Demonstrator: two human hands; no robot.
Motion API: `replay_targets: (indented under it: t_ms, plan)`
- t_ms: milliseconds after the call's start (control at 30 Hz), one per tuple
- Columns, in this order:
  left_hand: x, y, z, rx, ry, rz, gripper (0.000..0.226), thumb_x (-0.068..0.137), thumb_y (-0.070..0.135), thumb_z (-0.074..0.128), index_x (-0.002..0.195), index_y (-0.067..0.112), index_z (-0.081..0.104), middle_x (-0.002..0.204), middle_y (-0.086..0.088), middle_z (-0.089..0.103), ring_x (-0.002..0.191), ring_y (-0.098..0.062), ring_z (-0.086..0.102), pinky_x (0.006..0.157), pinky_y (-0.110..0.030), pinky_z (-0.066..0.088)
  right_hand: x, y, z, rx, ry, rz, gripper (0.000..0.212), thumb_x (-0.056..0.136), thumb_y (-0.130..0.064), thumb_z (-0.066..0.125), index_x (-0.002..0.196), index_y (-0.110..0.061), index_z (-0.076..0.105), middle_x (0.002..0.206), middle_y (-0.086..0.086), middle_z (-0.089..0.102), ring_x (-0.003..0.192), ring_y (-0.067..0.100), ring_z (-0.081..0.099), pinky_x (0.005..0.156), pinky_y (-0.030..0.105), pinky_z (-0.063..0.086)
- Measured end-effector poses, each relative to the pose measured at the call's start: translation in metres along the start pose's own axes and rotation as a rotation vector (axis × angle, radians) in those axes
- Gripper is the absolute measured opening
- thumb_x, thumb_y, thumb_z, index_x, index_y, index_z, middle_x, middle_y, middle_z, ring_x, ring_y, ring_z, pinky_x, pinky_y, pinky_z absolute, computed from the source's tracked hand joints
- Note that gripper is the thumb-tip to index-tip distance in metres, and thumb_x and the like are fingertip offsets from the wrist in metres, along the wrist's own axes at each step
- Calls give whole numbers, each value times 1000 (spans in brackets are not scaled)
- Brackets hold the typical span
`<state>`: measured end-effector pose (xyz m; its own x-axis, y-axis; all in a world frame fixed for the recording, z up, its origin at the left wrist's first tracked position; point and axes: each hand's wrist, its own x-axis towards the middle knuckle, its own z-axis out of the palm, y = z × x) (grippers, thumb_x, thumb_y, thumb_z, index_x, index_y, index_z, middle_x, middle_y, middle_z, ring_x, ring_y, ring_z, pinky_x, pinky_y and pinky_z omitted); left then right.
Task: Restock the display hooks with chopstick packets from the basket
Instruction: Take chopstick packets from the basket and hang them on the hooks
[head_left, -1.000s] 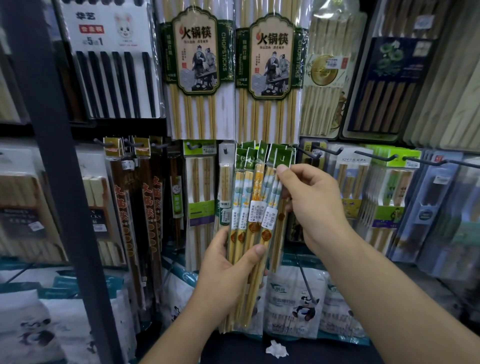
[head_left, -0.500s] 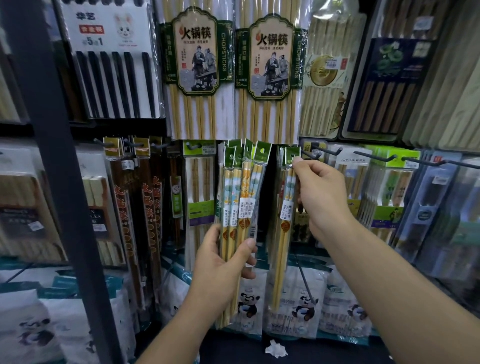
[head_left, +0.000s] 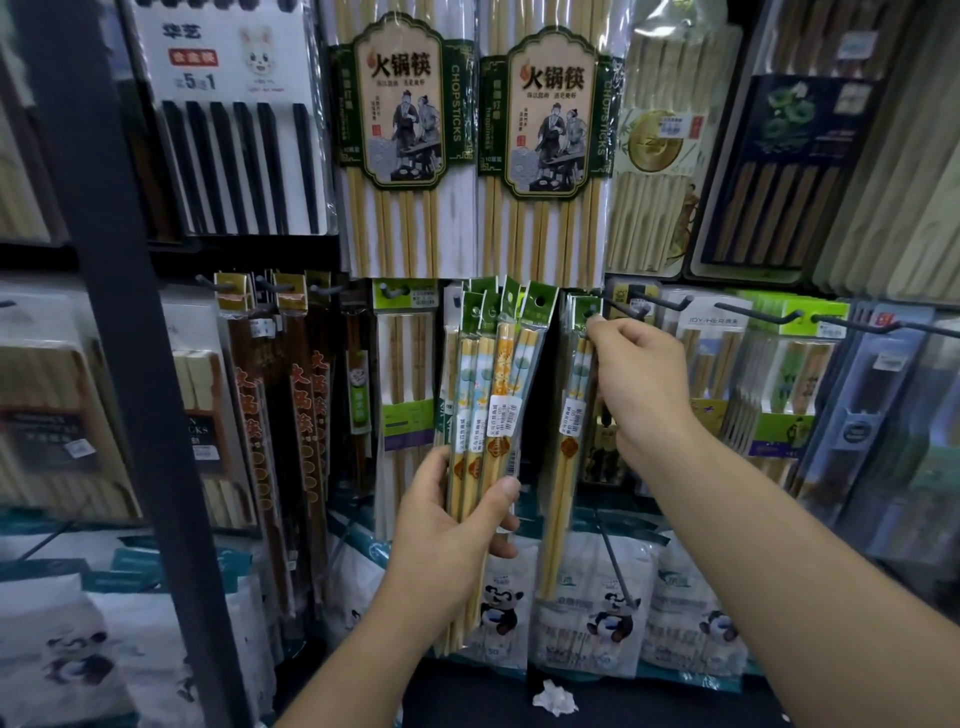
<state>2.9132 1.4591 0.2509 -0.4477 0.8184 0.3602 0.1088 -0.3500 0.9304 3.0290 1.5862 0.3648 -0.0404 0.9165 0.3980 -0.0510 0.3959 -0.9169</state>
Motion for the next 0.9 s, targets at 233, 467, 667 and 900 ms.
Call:
replay_targets:
  t_ms: [233,467,667,900]
  plan:
    - [2,-2,-2,-8,2,-31,81,76,46,74,143,11,46,90,-7,71,64,-21,69,65,-36,62,2,10,-4,-141,56,-66,38,98,-35,65,68,-12,62,47,-13,44,50,6,45,63,20,43]
    - [2,-6,1,4,-18,-17,56,92,31,74,141,30,47,83,-3,73,65,-23,72,65,-34,62,-27,-1,-7,-6,-45,-106,25,100,-36,61,81,-26,74,74,-2,69,66,6,62,58,21,49]
    - [-4,-3,8,-23,-122,8,65,98,27,67,83,87,47,81,-3,74,71,-20,73,65,-27,60,-33,-11,-1,121,-131,-79,35,103,-28,58,85,1,68,73,19,58,63,20,51,61,31,43]
    - [1,-8,5,-121,-104,10,38,91,37,68,125,26,58,98,-7,78,91,-25,77,76,-34,63,-25,-9,-7,174,-121,34,31,104,-30,57,85,-15,76,73,-4,64,65,9,55,57,23,46]
